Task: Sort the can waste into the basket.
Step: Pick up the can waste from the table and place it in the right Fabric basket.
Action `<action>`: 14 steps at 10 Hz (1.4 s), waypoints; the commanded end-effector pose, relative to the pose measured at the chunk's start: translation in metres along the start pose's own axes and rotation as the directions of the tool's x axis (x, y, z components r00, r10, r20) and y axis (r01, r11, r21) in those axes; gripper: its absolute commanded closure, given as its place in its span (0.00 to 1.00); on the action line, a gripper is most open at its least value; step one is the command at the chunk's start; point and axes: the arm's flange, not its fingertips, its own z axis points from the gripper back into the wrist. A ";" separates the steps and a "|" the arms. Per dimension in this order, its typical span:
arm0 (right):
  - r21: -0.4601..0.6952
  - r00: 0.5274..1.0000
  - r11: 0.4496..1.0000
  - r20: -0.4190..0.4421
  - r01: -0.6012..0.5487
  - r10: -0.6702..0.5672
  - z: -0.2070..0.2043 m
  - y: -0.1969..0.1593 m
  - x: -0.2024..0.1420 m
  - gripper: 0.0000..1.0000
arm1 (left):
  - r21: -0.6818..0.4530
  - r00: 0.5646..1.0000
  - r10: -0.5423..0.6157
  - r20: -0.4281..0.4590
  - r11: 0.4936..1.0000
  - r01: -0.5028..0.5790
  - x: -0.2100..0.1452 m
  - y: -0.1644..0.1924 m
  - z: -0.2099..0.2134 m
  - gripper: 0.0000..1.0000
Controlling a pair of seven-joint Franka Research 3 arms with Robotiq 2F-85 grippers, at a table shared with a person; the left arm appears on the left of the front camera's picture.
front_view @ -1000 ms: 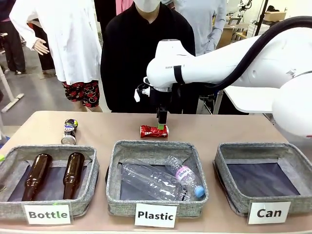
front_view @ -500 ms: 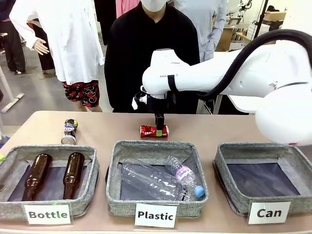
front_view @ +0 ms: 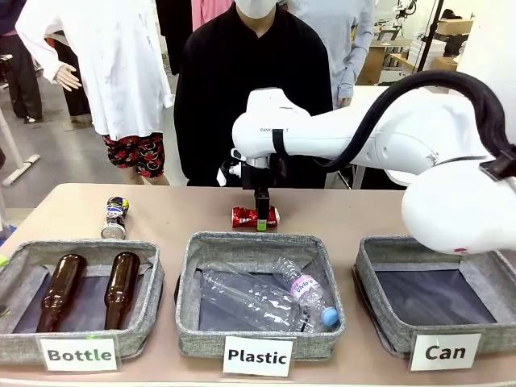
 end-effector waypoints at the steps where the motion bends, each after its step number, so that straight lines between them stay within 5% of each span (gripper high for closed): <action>1: 0.030 0.999 0.999 -0.002 -0.033 0.033 0.005 -0.016 0.013 0.06 | -0.001 1.000 -0.011 -0.003 1.000 0.011 -0.003 0.000 -0.001 0.00; 2: 0.053 1.000 0.998 0.001 -0.027 0.027 0.007 -0.015 0.012 0.60 | -0.001 1.000 -0.011 -0.003 1.000 0.011 -0.003 0.000 -0.001 0.00; 3: 0.059 1.000 0.998 0.000 -0.026 0.026 0.006 -0.016 0.013 0.66 | -0.001 1.000 -0.011 -0.003 1.000 0.011 -0.003 0.000 -0.001 0.00; 4: 0.062 1.000 0.998 -0.002 -0.021 0.021 0.007 -0.016 0.013 1.00 | -0.001 1.000 -0.011 -0.003 1.000 0.011 -0.003 0.000 -0.001 0.00; 6: 0.071 1.000 0.997 -0.003 -0.018 0.018 0.006 -0.016 0.013 1.00 | -0.001 1.000 -0.011 -0.003 1.000 0.011 -0.003 0.000 -0.001 0.00; 7: 0.075 1.000 0.997 -0.001 -0.017 0.017 0.006 -0.016 0.014 0.85 | -0.001 1.000 -0.011 -0.003 1.000 0.011 -0.003 0.000 -0.001 0.00; 9: 0.083 1.000 0.997 -0.004 -0.008 0.008 0.006 -0.018 0.014 1.00 | -0.001 1.000 -0.011 -0.003 1.000 0.011 -0.003 0.000 -0.001 0.00; 14: 0.041 1.000 0.999 0.006 0.025 -0.025 0.024 -0.007 0.006 1.00 | -0.001 1.000 -0.011 -0.003 1.000 0.011 -0.003 0.000 -0.001 0.00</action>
